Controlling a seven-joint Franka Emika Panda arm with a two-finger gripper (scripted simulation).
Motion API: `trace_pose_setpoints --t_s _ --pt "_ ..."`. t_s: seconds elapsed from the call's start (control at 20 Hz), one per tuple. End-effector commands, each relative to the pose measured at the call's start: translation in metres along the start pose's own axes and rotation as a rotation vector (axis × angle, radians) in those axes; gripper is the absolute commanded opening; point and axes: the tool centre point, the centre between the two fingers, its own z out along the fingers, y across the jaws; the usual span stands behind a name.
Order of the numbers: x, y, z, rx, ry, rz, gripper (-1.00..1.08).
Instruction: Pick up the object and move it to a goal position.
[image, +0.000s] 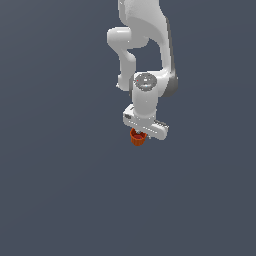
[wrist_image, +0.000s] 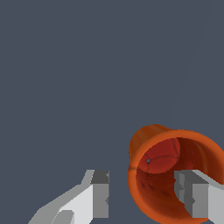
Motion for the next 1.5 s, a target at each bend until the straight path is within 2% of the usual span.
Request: trace_pose_setpoints --t_s 0.0,0.35,0.85,0.9,1.45 --pt "-0.002 0.0 0.001 0.003 0.0 0.02 0.28" --pt "-0.002 -0.001 0.005 0.003 0.0 0.022 0.28" --pt "-0.003 0.0 0.032 0.004 0.0 0.027 0.28" --pt "-0.003 0.0 0.032 0.004 0.0 0.027 -1.0" --pt "-0.004 0.0 0.032 0.004 0.001 0.026 -1.0"
